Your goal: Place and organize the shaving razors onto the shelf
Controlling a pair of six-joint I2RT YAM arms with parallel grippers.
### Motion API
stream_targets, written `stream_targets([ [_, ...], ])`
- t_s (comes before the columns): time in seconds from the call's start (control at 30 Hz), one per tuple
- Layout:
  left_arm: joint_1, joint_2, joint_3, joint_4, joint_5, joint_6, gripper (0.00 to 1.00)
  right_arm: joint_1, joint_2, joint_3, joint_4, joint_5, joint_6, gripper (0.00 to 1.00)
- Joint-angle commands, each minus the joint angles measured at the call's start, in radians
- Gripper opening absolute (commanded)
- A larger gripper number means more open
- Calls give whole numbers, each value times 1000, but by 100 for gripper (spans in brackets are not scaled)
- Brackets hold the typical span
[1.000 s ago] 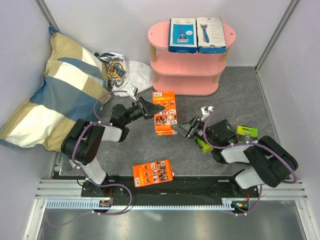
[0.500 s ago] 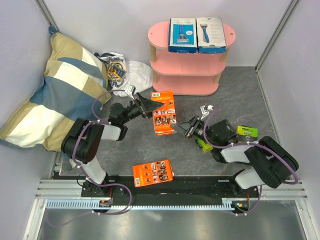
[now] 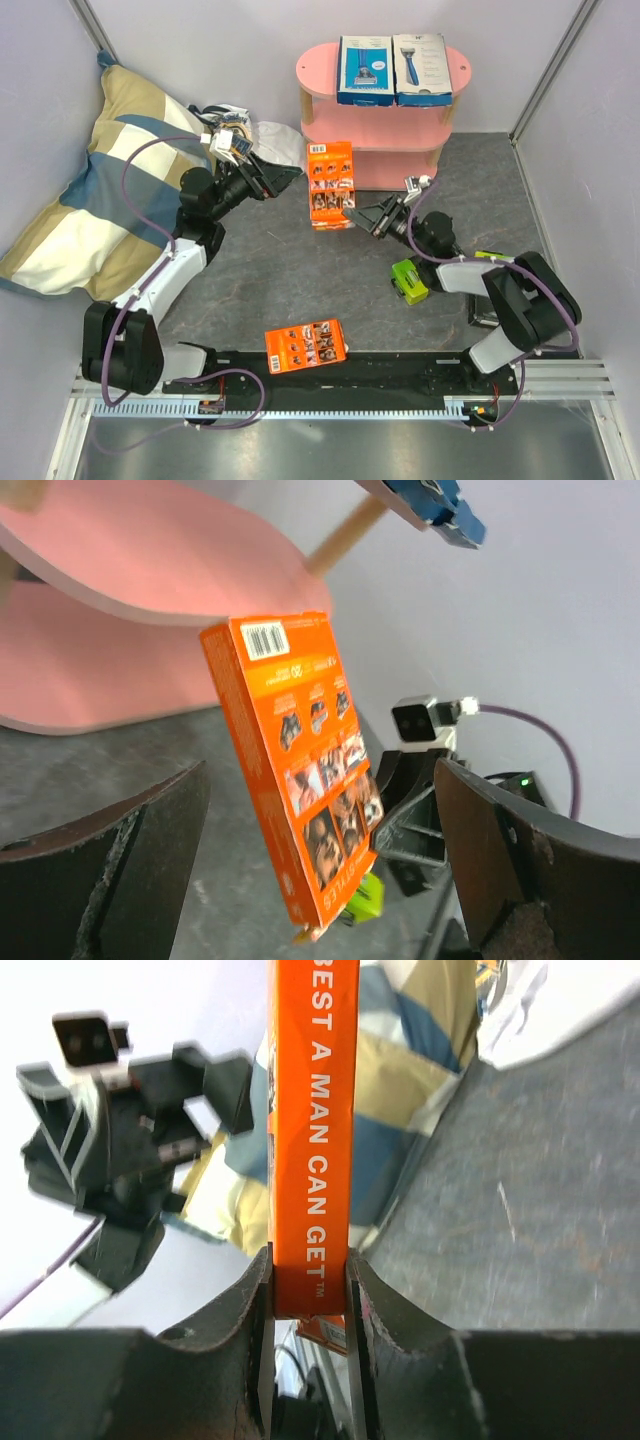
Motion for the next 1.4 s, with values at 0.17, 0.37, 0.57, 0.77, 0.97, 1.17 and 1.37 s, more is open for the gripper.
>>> stream_targets([
  [0.17, 0, -25, 30, -255, -83, 233, 100, -103, 187, 339, -10, -102, 43, 15],
  [0.37, -8, -12, 28, -254, -75, 270, 100, -141, 299, 559, -166, -129, 38, 16],
  [0.57, -42, 21, 53, -257, -90, 323, 98, -158, 388, 705, -286, -132, 32, 17],
  [0.77, -88, 81, 91, -262, -113, 363, 94, -169, 452, 765, -288, -131, 66, 21],
  [0.97, -126, 138, 128, -262, -136, 386, 93, -178, 509, 812, -276, -125, 100, 29],
  [1.17, -149, 220, 201, -258, -146, 394, 91, -186, 538, 832, -259, -114, 132, 38],
  [1.37, -164, 302, 287, -257, -146, 394, 88, -196, 566, 867, -248, -111, 164, 52],
])
